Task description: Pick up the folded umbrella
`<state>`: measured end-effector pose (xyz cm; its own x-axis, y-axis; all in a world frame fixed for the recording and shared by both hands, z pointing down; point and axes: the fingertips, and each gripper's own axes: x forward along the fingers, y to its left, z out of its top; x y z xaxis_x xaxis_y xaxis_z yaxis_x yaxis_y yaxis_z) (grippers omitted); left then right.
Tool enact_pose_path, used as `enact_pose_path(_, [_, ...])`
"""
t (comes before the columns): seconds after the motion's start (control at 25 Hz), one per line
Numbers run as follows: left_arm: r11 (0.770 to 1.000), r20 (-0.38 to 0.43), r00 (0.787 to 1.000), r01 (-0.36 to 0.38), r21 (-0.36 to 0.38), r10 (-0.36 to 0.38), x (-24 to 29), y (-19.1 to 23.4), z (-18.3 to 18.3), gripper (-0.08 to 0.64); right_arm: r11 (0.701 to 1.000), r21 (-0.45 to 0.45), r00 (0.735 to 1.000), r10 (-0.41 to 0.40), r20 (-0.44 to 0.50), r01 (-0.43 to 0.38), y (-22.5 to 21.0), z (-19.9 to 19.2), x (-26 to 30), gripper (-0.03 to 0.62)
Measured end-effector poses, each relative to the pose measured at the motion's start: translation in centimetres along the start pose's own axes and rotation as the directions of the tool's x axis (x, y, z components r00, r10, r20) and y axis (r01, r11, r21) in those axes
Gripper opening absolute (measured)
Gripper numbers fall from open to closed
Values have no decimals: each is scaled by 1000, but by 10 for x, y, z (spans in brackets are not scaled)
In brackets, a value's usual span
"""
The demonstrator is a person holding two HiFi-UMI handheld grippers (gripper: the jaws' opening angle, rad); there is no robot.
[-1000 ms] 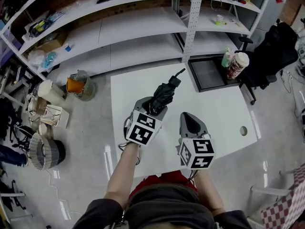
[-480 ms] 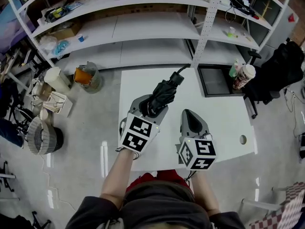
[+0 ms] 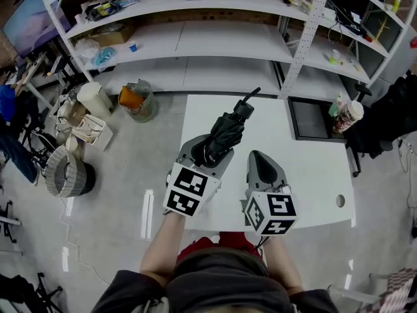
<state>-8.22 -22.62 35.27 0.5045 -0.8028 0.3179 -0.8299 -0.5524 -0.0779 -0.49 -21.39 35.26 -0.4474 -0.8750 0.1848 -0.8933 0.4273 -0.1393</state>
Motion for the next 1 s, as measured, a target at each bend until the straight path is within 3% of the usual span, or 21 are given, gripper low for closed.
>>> enact_pose_path(0.36, [992,68,993,-93,-88,99,-41,19,-7,232,998,-21,999,52,17,-51,27,4,-1,18])
enact_pose_path(1.0, [950,122,960,-223,-220,253,-98,50,-23,232,996,-30,996,81,25,-80,56,6,-6,18])
